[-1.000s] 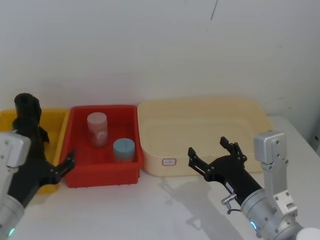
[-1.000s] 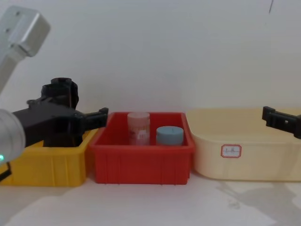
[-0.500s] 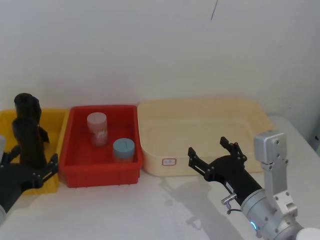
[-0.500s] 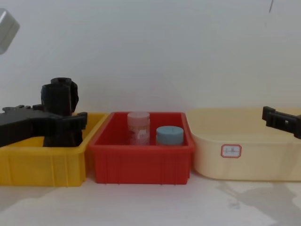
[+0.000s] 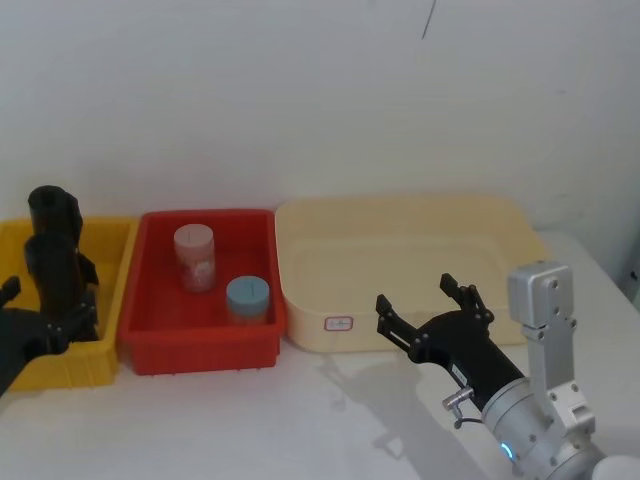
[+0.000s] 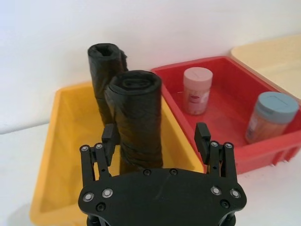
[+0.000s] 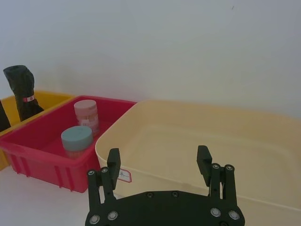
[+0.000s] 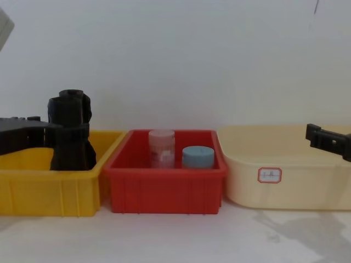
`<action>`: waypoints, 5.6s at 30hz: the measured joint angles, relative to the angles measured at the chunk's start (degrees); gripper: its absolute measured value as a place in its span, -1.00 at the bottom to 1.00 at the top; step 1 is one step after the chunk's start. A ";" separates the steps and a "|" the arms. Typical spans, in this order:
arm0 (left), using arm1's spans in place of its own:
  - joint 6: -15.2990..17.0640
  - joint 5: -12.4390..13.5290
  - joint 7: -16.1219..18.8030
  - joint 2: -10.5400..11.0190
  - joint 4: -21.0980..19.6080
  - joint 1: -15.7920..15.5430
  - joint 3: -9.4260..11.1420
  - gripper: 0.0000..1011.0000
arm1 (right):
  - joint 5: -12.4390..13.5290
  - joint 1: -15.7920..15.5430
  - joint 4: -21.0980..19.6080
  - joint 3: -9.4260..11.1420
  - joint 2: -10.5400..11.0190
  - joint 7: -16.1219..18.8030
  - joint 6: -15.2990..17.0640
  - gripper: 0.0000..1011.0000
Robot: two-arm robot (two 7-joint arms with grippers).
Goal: Pick up the garbage bag with the one hand and transfer it to the other hand.
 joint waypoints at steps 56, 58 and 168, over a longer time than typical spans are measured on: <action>3.76 6.11 3.17 -3.93 7.52 -9.01 1.76 -0.02 | 0.00 0.00 0.00 0.00 0.00 0.00 0.00 0.98; 3.83 6.19 2.92 -3.76 6.96 -9.19 1.67 -0.04 | 0.00 0.00 0.00 0.00 0.00 0.00 0.00 0.98; 8.84 -6.34 -16.51 -13.78 14.48 -30.24 12.23 -0.23 | -3.99 20.81 9.13 -7.43 -3.01 13.06 10.73 0.98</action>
